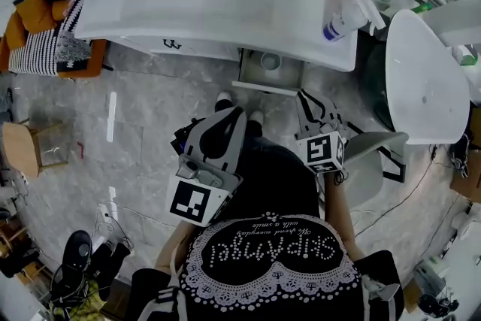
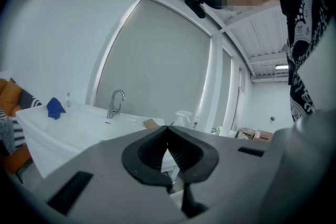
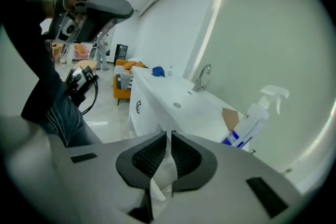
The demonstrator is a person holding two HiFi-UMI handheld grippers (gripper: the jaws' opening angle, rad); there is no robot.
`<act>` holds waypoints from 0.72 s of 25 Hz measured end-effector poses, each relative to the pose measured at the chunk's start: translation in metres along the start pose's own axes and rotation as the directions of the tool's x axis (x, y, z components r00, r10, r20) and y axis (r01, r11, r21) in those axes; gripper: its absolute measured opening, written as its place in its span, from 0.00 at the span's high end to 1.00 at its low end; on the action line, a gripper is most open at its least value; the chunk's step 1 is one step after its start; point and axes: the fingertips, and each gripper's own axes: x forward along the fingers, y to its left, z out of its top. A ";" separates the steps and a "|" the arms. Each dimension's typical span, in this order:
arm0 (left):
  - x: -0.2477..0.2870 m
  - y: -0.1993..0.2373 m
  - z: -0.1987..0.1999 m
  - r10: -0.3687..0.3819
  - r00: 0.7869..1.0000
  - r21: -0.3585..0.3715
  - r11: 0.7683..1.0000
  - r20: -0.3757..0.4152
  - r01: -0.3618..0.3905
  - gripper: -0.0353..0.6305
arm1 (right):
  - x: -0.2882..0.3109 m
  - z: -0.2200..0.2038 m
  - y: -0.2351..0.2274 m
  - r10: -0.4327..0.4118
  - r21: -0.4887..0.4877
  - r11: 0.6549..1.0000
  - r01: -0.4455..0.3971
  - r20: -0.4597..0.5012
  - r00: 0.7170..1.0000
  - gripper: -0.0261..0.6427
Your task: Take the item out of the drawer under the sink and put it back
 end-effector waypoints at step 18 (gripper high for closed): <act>-0.009 0.044 -0.006 0.190 0.980 -0.045 0.980 -0.061 -0.193 0.94 | 0.111 -0.044 0.027 0.210 -0.107 0.969 -0.223 -0.123 0.970 0.93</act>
